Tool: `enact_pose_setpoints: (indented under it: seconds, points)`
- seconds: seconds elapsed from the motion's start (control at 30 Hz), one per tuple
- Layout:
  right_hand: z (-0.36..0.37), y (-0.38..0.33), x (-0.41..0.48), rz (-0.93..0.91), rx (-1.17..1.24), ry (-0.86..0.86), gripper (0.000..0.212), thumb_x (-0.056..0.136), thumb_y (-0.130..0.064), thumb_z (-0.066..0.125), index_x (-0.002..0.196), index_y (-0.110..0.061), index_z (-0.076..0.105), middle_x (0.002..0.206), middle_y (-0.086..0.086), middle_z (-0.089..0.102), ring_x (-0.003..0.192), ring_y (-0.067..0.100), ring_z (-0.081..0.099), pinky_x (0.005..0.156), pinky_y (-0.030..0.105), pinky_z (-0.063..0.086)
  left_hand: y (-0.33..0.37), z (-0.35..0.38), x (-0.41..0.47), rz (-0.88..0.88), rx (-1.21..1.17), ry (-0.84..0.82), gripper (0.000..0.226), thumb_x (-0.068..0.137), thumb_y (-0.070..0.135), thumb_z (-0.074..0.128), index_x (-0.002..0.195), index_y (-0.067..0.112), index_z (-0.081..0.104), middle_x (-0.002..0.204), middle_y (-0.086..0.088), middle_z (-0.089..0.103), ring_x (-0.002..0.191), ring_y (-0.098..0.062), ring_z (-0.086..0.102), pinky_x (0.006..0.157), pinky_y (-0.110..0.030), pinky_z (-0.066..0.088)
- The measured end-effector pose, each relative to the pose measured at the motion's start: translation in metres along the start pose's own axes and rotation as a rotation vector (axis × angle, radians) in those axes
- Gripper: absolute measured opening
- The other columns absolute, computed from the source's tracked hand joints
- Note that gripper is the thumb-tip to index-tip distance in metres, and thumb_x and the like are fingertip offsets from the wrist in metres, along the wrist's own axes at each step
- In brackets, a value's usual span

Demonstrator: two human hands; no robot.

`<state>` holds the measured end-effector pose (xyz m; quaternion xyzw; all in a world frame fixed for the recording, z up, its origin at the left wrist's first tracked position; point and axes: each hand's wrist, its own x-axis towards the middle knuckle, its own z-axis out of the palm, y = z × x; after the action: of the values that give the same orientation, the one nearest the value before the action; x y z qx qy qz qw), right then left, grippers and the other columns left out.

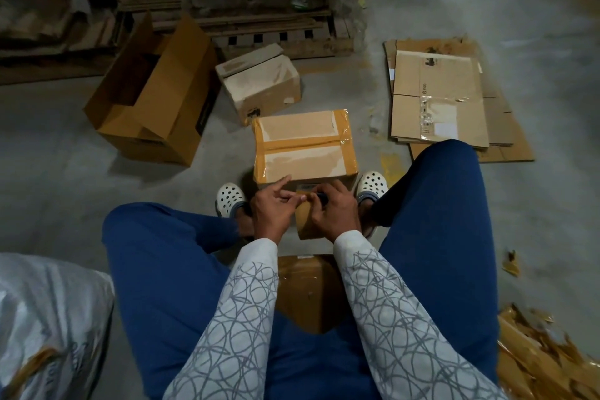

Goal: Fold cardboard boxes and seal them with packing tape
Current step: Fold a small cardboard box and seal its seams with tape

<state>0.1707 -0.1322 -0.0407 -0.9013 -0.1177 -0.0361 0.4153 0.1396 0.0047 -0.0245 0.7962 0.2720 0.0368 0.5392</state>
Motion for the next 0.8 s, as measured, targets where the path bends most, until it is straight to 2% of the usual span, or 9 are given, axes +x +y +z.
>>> enact_pose_setpoints:
  seconds: [0.07, 0.1, 0.17, 0.23, 0.33, 0.43, 0.53, 0.63, 0.8]
  points:
    - [-0.003, 0.002, 0.003, -0.006, 0.014, 0.005, 0.005, 0.087, -0.011, 0.071, 0.090, -0.007, 0.072, 0.099, 0.007, 0.065, 0.079, 0.017, 0.058, 0.068, 0.027, 0.048, -0.004, -0.004, 0.005, -0.028, 0.017, 0.068, 0.065, 0.065, 0.031, 0.094, 0.123, 0.034, 0.065, 0.100, 0.004, 0.067, 0.089, -0.008, 0.068, 0.084, -0.036, 0.061]
    - [-0.004, 0.002, 0.005, -0.014, 0.024, 0.014, 0.004, 0.087, -0.011, 0.071, 0.089, -0.008, 0.071, 0.098, 0.006, 0.065, 0.079, 0.016, 0.058, 0.069, 0.028, 0.050, -0.007, -0.006, 0.007, -0.033, 0.042, 0.093, 0.067, 0.059, 0.042, 0.095, 0.117, 0.041, 0.062, 0.103, 0.004, 0.062, 0.093, -0.012, 0.065, 0.083, -0.042, 0.061]
    - [-0.009, 0.000, 0.008, -0.036, 0.028, 0.045, 0.003, 0.087, -0.011, 0.071, 0.089, -0.008, 0.072, 0.094, 0.005, 0.064, 0.078, 0.014, 0.057, 0.069, 0.027, 0.050, -0.011, -0.006, 0.009, -0.048, 0.064, 0.109, 0.072, 0.051, 0.063, 0.090, 0.113, 0.047, 0.058, 0.104, 0.005, 0.059, 0.094, -0.013, 0.062, 0.080, -0.043, 0.060]
    - [-0.014, -0.004, 0.011, -0.065, 0.023, 0.082, 0.005, 0.086, -0.011, 0.071, 0.090, -0.008, 0.072, 0.092, 0.005, 0.063, 0.076, 0.015, 0.057, 0.068, 0.024, 0.048, -0.006, -0.004, 0.006, -0.068, 0.016, 0.102, 0.072, 0.056, 0.068, 0.085, 0.118, 0.043, 0.058, 0.104, 0.004, 0.062, 0.094, -0.014, 0.064, 0.078, -0.041, 0.061]
    - [-0.029, -0.010, 0.021, -0.072, -0.001, 0.111, 0.007, 0.088, -0.014, 0.070, 0.093, -0.008, 0.072, 0.096, 0.005, 0.064, 0.080, 0.018, 0.061, 0.070, 0.028, 0.052, 0.001, 0.001, 0.005, -0.131, -0.184, 0.080, 0.054, 0.082, 0.054, 0.076, 0.125, 0.029, 0.057, 0.107, -0.003, 0.068, 0.085, -0.017, 0.070, 0.064, -0.032, 0.062]
    - [-0.063, -0.009, 0.049, -0.008, -0.015, 0.196, 0.011, 0.090, -0.017, 0.071, 0.096, -0.009, 0.074, 0.098, 0.006, 0.068, 0.086, 0.019, 0.064, 0.076, 0.031, 0.055, -0.001, 0.002, 0.009, -0.234, -0.367, 0.099, 0.029, 0.098, 0.040, 0.062, 0.119, 0.021, 0.059, 0.104, -0.006, 0.070, 0.074, -0.018, 0.069, 0.057, -0.028, 0.058]
    - [-0.109, -0.003, 0.086, 0.054, -0.094, 0.217, 0.016, 0.090, -0.022, 0.073, 0.102, -0.012, 0.078, 0.099, 0.007, 0.075, 0.085, 0.016, 0.067, 0.081, 0.028, 0.055, -0.009, 0.007, 0.018, -0.382, -0.480, 0.090, 0.022, 0.101, 0.028, 0.061, 0.117, 0.013, 0.062, 0.096, -0.007, 0.067, 0.071, -0.018, 0.067, 0.060, -0.032, 0.056]
    - [-0.150, 0.009, 0.122, 0.142, -0.162, 0.234, 0.019, 0.087, -0.027, 0.072, 0.101, -0.017, 0.080, 0.098, 0.004, 0.078, 0.090, 0.020, 0.071, 0.083, 0.022, 0.049, -0.016, 0.024, 0.027, -0.500, -0.534, 0.029, 0.020, 0.098, 0.021, 0.065, 0.116, 0.011, 0.064, 0.091, -0.009, 0.065, 0.068, -0.020, 0.065, 0.061, -0.036, 0.055]
    - [-0.186, 0.057, 0.162, 0.394, -0.089, 0.291, 0.021, 0.082, -0.034, 0.073, 0.096, -0.023, 0.082, 0.095, 0.002, 0.079, 0.093, 0.020, 0.071, 0.085, 0.026, 0.053, -0.012, 0.070, 0.035, -0.409, -0.442, -0.148, 0.011, 0.096, 0.020, 0.067, 0.105, 0.014, 0.068, 0.095, -0.012, 0.067, 0.072, -0.018, 0.067, 0.057, -0.032, 0.056]
